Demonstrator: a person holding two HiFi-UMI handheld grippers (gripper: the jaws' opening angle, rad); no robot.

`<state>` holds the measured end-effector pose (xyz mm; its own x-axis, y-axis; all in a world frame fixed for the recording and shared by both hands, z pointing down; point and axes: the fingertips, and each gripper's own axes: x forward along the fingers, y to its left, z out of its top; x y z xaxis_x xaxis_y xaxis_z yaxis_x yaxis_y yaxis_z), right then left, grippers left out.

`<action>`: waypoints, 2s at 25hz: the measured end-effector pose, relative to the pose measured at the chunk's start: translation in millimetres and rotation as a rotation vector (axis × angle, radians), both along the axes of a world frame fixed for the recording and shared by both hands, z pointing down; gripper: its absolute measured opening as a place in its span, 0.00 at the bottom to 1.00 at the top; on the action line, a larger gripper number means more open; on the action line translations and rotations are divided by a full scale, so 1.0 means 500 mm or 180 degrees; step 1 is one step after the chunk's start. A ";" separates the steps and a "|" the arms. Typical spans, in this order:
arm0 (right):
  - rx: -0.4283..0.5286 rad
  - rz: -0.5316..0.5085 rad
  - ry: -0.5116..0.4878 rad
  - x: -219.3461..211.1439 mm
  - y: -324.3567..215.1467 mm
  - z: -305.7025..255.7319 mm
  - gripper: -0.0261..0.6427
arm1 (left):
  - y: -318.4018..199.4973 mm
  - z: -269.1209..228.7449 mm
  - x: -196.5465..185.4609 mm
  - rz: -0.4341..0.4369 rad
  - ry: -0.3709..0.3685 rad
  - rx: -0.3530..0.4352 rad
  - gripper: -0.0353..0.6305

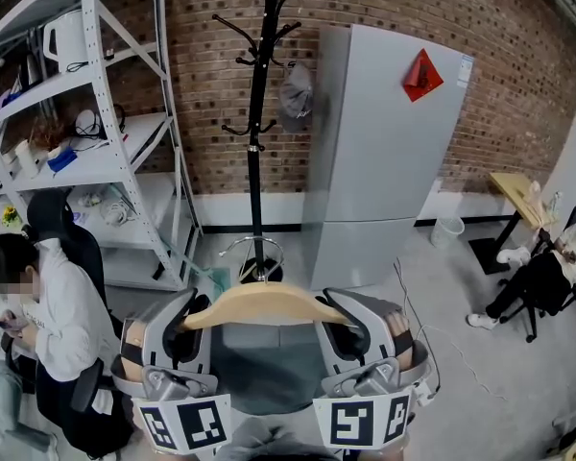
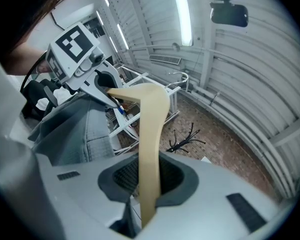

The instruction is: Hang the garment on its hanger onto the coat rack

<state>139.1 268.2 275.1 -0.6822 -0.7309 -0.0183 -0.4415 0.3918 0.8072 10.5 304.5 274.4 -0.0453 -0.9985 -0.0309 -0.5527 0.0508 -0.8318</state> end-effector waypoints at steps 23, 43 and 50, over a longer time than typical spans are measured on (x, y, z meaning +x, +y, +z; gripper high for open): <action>0.0054 0.0003 0.0098 -0.173 -0.294 -0.003 0.15 | -0.310 0.009 -0.169 0.0049 0.0037 -0.0028 0.16; 0.0015 0.0130 0.0228 -0.340 -0.476 0.030 0.15 | -0.518 0.042 -0.321 0.0299 0.0117 -0.0043 0.16; 0.0007 0.0103 0.0214 -0.365 -0.561 0.019 0.15 | -0.600 0.032 -0.343 0.0288 0.0087 -0.0076 0.16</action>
<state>-43.2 -12.4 284.6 -0.6579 -0.7527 0.0251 -0.3986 0.3763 0.8364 -161.0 4.6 290.7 0.0446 -0.9990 -0.0070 -0.5767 -0.0200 -0.8167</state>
